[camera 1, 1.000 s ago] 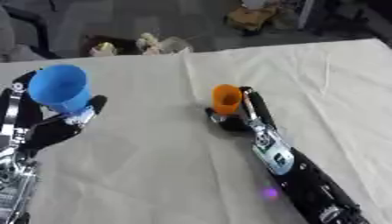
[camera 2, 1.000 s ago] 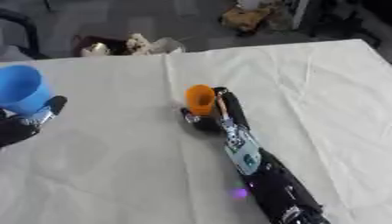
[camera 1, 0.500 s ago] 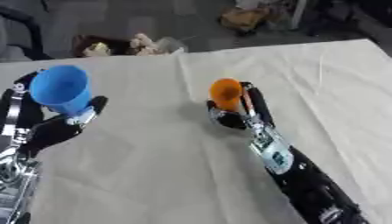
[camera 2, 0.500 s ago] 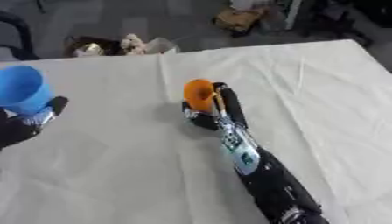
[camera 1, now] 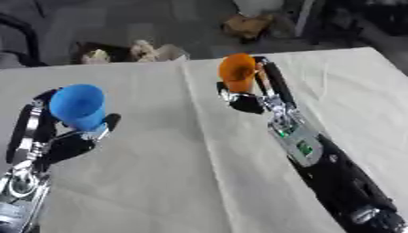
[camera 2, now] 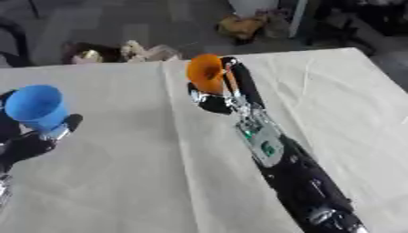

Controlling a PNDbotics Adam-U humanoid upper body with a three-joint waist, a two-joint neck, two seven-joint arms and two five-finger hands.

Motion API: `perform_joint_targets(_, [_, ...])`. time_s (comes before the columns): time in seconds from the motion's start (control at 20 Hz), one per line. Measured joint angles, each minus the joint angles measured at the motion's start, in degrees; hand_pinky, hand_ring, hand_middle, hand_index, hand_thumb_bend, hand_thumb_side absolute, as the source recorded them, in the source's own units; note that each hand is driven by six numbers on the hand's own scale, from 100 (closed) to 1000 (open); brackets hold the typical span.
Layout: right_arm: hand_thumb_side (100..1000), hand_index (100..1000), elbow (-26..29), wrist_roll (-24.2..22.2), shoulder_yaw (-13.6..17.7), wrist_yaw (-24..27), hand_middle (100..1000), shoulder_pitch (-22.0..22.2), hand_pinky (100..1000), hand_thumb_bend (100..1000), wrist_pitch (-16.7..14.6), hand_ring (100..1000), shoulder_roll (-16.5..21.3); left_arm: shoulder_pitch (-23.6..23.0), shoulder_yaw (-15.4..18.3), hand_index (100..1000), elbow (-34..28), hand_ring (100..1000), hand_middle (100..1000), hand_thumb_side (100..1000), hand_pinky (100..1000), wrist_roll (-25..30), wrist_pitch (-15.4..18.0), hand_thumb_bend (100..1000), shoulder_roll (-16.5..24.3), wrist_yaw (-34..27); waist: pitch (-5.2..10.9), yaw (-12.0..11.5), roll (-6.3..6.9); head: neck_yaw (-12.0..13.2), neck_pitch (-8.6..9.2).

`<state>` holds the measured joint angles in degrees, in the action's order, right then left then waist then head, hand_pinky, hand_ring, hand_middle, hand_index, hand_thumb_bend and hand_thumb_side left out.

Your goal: Pour the contents of one cup into another cup.

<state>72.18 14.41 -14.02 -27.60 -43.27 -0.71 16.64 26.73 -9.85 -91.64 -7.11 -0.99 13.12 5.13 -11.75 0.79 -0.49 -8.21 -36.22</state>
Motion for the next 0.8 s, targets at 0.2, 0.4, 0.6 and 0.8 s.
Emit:
perform_joint_targets(0.2, [206, 471, 2.6, -2.3, -1.0, 0.0, 450, -1.6, 837, 148, 0.2, 759, 1.0, -0.1, -0.9, 360, 1.3, 498, 150, 100, 636, 1.3, 0.2, 128, 0.0, 0.5, 0.21, 0.3, -0.12, 0.2, -0.02])
perform_joint_targets(0.4, [203, 473, 4.4, -4.8, -2.1, 0.0, 451, -3.5, 844, 144, 0.3, 762, 1.6, -0.1, -2.1, 361, 2.6, 498, 150, 100, 636, 3.0, 0.5, 124, 0.1, 1.0, 0.51, 0.4, -0.43, 0.5, -0.05])
perform_joint_targets(0.6, [198, 475, 5.5, -7.1, -3.0, -0.3, 452, -5.0, 850, 138, 0.2, 764, 1.9, -0.1, -3.5, 362, 3.7, 499, 150, 100, 637, 4.9, 0.8, 125, 0.2, 1.4, 0.54, 0.5, -0.59, 0.6, -0.21])
perform_joint_targets(0.8, [194, 477, 6.0, -9.2, -4.0, -1.1, 454, -6.4, 861, 135, -0.3, 768, 1.9, 0.1, -4.9, 364, 4.5, 501, 151, 100, 639, 6.9, 1.1, 126, 0.2, 1.5, 0.57, 0.5, -0.74, 0.6, -0.46])
